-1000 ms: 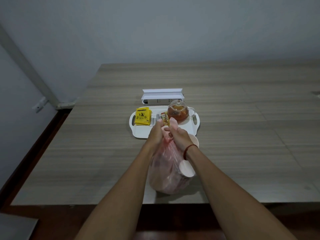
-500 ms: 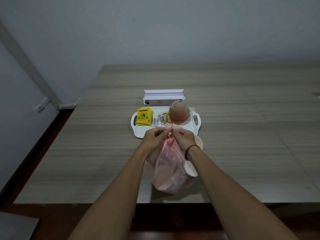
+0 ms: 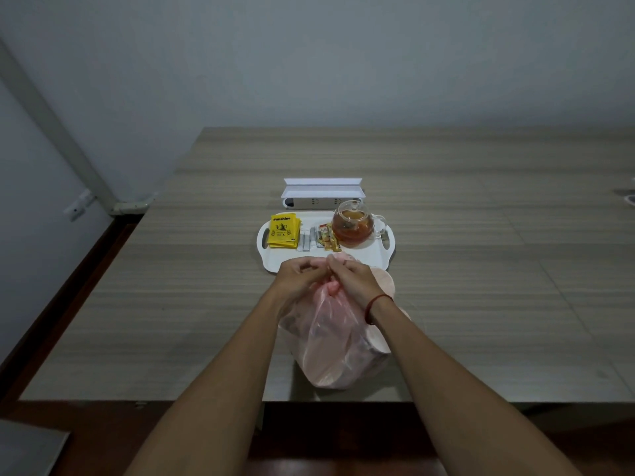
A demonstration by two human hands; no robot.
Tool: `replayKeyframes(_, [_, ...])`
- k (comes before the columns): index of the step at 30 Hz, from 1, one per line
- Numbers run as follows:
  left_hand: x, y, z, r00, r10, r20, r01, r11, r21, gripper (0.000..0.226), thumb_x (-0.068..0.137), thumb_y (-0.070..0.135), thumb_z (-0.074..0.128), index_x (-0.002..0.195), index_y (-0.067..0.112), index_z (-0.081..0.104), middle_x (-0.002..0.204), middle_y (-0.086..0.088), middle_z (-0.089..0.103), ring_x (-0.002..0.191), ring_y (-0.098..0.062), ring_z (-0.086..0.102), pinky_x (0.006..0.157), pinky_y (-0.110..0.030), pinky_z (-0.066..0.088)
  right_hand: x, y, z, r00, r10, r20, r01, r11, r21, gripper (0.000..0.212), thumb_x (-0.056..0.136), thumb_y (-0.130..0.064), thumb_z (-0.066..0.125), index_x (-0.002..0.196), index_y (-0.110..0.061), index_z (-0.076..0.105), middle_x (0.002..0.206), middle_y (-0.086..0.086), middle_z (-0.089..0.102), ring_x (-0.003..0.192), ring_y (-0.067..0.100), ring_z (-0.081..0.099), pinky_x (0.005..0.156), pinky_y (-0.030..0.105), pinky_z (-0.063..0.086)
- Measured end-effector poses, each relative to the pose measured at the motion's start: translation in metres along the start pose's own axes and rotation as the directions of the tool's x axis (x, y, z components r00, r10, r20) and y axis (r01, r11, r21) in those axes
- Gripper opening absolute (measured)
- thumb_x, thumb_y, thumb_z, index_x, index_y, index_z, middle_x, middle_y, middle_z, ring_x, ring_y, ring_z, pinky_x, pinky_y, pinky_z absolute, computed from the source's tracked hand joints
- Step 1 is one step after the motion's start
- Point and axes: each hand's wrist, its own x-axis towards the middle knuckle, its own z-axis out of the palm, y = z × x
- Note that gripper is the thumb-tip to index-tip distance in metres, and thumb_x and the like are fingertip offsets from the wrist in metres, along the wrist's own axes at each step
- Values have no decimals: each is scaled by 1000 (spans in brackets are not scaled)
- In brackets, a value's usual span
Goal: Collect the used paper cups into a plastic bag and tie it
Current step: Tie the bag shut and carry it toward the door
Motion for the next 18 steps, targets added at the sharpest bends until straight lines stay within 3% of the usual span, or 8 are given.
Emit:
replayKeyframes(3, [2,-2,0,997,40,-73,-38,999,23,23,90,12,66,109,0,70,81,-6,72,68,-10,67,63,-19,55,3,-2,-2,997,10,-72,-15,998,-58,43,93,-39,50,72,-8,69,66,12,67,67,23,64,85,37,52])
replayKeyframes(5, [4,-3,0,994,48,-97,-42,997,63,23,93,14,62,110,2,70,82,-4,72,72,-12,66,62,-17,53,3,-3,-3,995,10,-94,-19,996,-88,45,94,-40,48,67,-11,70,77,16,70,74,24,66,90,37,51])
replayKeyframes(8, [4,-2,-2,1000,27,11,-28,990,141,24,96,22,57,105,5,72,91,-8,72,83,-18,66,76,-26,54,1,-2,-6,993,-28,-115,14,993,-121,49,98,-35,45,62,-9,67,70,16,66,61,19,60,77,29,51])
replayKeyframes(12, [4,10,-1,996,-75,53,63,980,191,44,99,37,42,101,7,74,95,-6,75,84,-15,66,74,-28,44,1,-4,-7,997,-61,-44,58,996,-71,46,99,-31,46,70,-3,69,60,11,63,50,14,55,64,21,50])
replayKeyframes(15, [7,12,-8,994,-65,89,43,973,226,35,96,26,52,106,-1,72,104,-14,74,93,-22,67,80,-30,50,3,-2,-9,999,-50,-14,50,999,-4,42,97,-32,49,78,-2,72,66,13,67,50,14,56,64,21,52])
replayKeyframes(18, [5,10,-13,990,33,139,-73,953,295,25,81,3,73,105,2,73,97,-4,75,89,-12,70,83,-23,56,2,-2,-11,997,-64,-34,63,998,-21,37,96,-33,52,97,-1,71,62,8,65,60,16,63,69,21,56])
